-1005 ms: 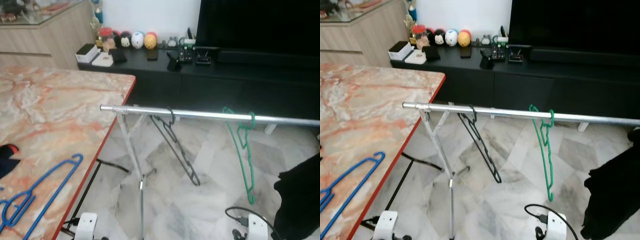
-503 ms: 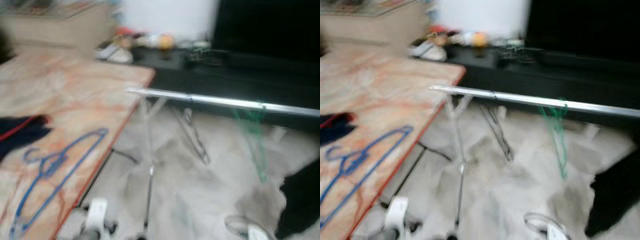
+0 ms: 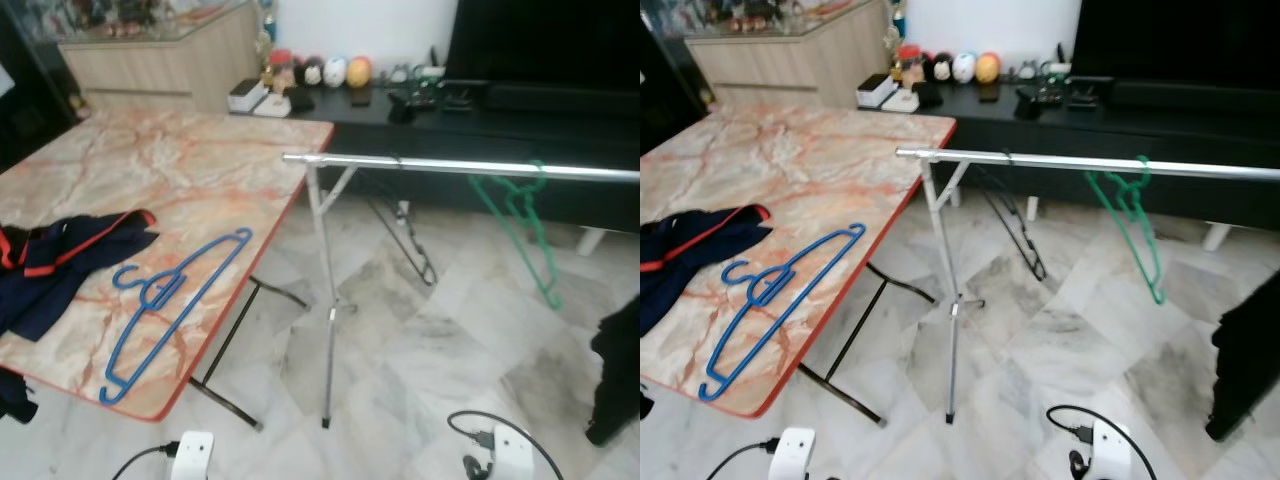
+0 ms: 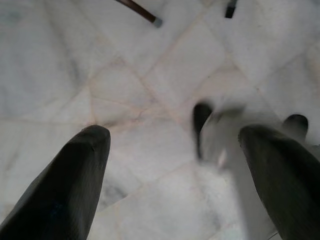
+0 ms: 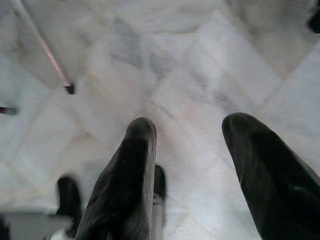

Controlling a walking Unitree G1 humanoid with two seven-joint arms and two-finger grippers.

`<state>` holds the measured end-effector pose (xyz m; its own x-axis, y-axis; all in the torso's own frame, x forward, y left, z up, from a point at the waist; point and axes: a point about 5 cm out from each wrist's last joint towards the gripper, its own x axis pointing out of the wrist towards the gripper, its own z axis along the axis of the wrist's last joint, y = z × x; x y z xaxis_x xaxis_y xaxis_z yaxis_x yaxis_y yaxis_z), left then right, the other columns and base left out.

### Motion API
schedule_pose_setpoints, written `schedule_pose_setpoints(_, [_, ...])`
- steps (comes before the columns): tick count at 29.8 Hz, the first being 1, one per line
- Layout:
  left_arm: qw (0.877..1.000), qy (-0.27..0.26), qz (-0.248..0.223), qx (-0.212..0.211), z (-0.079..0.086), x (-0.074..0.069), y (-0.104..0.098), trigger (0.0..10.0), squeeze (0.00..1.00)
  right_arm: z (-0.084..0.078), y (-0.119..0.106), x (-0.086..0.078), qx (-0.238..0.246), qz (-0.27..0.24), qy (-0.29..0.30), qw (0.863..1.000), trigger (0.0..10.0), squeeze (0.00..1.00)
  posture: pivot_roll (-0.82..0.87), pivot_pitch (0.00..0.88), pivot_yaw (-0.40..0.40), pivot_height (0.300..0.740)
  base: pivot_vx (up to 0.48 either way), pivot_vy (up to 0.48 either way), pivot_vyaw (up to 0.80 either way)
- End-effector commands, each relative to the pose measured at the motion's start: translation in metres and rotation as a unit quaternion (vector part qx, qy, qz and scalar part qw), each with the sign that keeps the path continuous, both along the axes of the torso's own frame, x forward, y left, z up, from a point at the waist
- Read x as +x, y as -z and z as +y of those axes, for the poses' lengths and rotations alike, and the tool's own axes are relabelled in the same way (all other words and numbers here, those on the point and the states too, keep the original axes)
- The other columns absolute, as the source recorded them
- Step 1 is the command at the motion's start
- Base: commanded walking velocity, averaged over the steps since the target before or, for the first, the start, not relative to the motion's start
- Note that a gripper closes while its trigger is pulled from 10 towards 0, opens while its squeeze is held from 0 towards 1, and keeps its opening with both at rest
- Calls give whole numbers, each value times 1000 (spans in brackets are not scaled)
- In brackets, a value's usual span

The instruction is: Hang hanger

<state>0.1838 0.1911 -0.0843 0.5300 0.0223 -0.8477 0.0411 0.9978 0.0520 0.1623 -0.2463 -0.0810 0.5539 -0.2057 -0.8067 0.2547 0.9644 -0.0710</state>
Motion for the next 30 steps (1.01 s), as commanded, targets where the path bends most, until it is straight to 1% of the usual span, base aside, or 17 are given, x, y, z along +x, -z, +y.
schedule_pose_setpoints(1, [1000,-5,4,11,10,-4,0,10000,0,8,2,1,11,4,-4,1000,10000,0,32,0,44,740,-281,0,0])
schedule_pose_setpoints(12, [1000,-5,4,11,11,-3,0,10000,0,8,2,0,10,4,-6,1000,10000,0,34,0,39,740,-267,0,0])
schedule_pose_setpoints(21, [1000,-6,7,15,20,-6,-1,10000,0,8,2,1,10,5,-6,1000,10000,0,35,0,38,740,0,0,0])
schedule_pose_setpoints(25, [1000,-7,5,11,16,-3,-1,10000,0,8,2,0,10,6,-6,1000,10000,0,36,0,38,740,0,0,0])
schedule_pose_setpoints(30, [1000,-7,5,10,16,-3,-1,10000,0,8,3,0,9,7,-6,1000,10000,0,38,0,33,740,0,0,0])
